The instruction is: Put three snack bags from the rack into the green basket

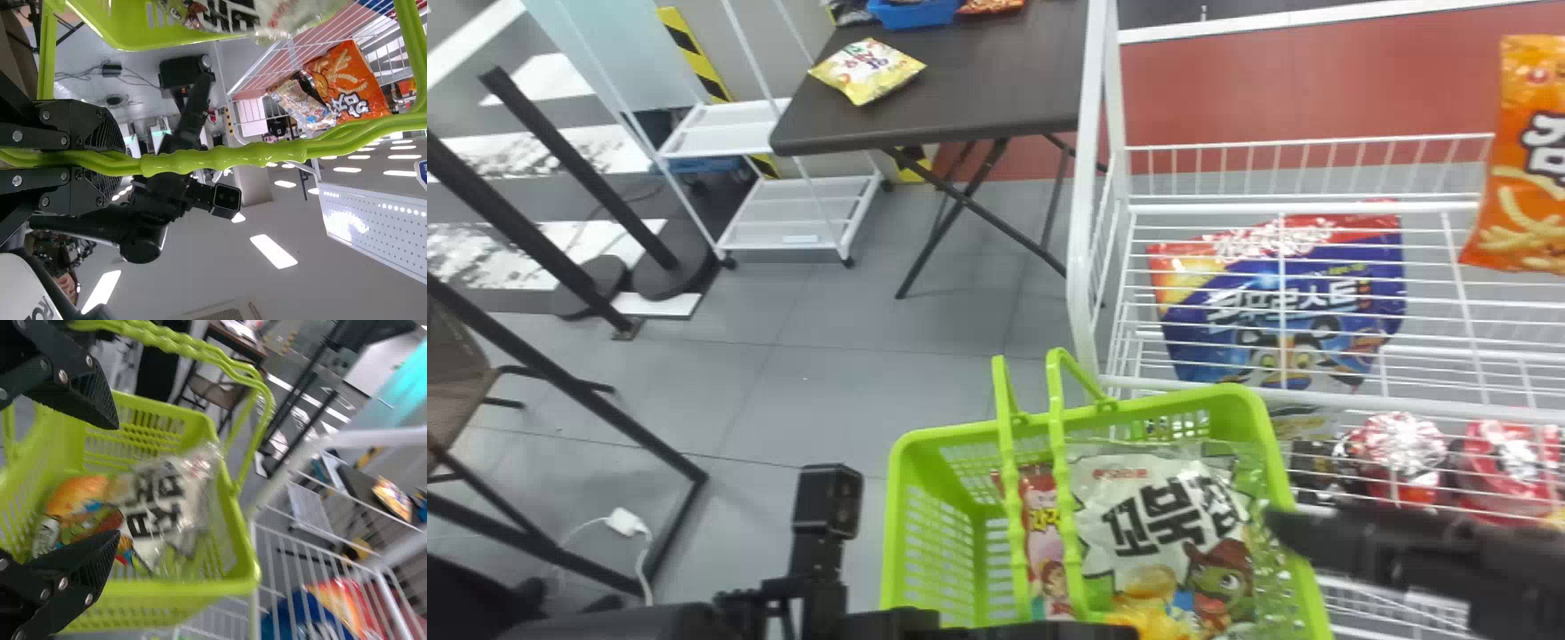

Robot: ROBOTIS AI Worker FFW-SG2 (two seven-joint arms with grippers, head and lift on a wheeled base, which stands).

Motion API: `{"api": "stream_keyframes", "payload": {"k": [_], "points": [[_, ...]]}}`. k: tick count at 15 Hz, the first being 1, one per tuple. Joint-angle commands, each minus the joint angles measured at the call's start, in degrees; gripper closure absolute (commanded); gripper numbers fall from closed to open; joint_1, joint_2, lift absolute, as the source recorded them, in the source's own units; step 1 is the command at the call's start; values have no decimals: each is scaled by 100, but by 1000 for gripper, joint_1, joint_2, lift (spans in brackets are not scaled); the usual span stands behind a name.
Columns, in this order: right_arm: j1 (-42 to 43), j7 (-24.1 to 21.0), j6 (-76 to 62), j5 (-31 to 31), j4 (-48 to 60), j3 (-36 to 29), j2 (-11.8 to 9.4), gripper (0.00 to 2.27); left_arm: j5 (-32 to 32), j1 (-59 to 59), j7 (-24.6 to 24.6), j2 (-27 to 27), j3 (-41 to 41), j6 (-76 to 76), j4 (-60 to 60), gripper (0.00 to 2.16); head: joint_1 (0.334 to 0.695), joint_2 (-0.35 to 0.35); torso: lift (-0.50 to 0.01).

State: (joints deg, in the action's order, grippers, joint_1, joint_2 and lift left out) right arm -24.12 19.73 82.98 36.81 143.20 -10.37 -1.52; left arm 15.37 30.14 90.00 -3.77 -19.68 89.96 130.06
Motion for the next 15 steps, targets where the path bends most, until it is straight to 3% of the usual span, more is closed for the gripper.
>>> {"api": "stream_keyframes", "payload": {"k": [1, 5, 6, 9, 12, 15], "points": [[346, -48, -233, -227, -3, -827, 3, 63, 19, 10, 57, -1, -10, 7, 10, 2152, 695, 121, 0], [1339, -75, -251, -1387, -513, -1626, -24, 63, 45, 10, 57, -1, -1, 7, 10, 2152, 695, -129, 0], [1559, -75, -426, -1809, -750, -1662, -24, 63, 72, 10, 57, -10, -10, 7, 19, 2152, 695, -233, 0], [2148, -127, -1885, -2776, -1892, -1750, -173, 63, 63, -17, 57, -27, 8, 7, -7, 2152, 695, -348, 0], [2693, -119, -3450, -3075, -3167, -1837, -410, 63, 63, -26, 57, -36, 52, 7, -7, 2148, 695, -350, 0], [3414, -84, -3907, -3620, -4450, -1793, -595, 63, 63, -17, 57, -36, 61, 7, -7, 2152, 695, -350, 0]]}}
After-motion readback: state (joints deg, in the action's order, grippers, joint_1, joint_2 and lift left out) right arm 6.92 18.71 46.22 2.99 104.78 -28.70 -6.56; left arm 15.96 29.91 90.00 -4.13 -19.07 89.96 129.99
